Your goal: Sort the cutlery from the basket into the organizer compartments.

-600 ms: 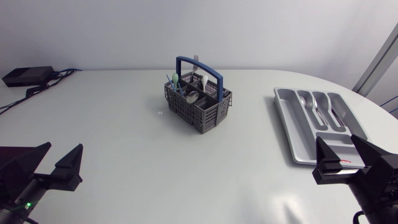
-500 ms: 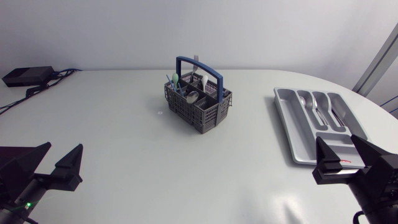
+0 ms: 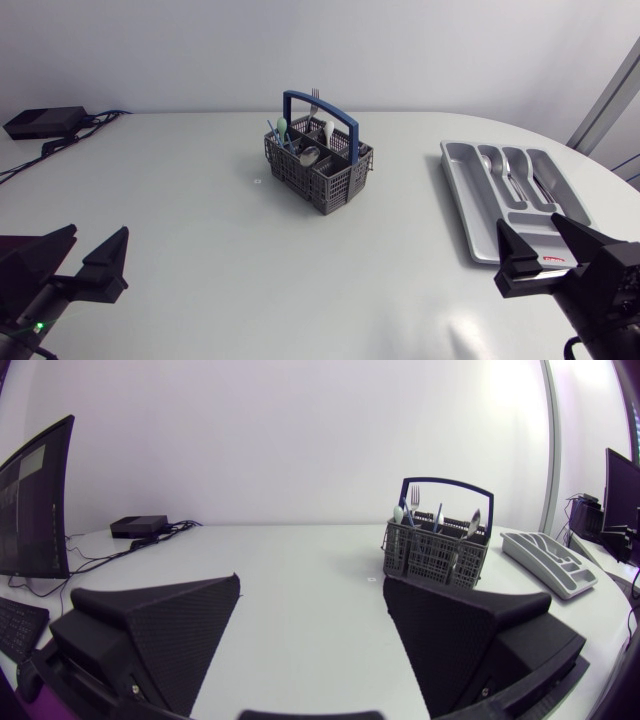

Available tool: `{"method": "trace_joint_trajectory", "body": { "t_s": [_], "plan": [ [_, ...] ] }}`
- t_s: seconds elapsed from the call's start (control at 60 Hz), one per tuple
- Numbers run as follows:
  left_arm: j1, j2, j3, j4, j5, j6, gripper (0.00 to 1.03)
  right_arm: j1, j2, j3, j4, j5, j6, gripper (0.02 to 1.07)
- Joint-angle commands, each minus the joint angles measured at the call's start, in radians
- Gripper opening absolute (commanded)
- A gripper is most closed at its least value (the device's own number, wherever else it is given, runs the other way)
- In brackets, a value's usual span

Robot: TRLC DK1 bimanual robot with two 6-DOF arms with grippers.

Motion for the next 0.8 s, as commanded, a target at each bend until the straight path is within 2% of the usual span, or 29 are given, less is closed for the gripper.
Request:
{"method": "trace_joint_trajectory", "body": {
  "t_s": [0.0, 0.183, 0.383, 0.617, 0.717, 0.783],
  "plan": [
    [-0.008, 0.078, 0.073, 0.035, -0.008, -0.019, 0.99, 0.025, 0.090, 0.060, 0.041, 0.016, 0.023, 1.02],
    [-0.037, 0.346, 0.173, 0.081, -0.008, -0.044, 0.99, 0.092, 0.295, 0.138, 0.110, 0.064, 0.024, 1.02],
    [-0.101, 0.602, 0.293, 0.061, -0.014, -0.061, 0.99, 0.167, 0.567, 0.231, 0.172, 0.075, 0.026, 1.02],
    [-0.117, 0.934, 0.492, -0.090, -0.016, -0.035, 0.98, 0.264, 0.825, 0.426, 0.060, 0.081, 0.023, 1.02],
    [-0.124, 1.017, 0.547, -0.098, -0.013, -0.028, 0.98, 0.321, 0.921, 0.501, 0.050, 0.082, 0.049, 1.02],
    [-0.137, 1.081, 0.601, -0.112, -0.013, 0.021, 0.98, 0.335, 1.010, 0.564, 0.026, 0.090, 0.080, 1.02]
  ]
}}
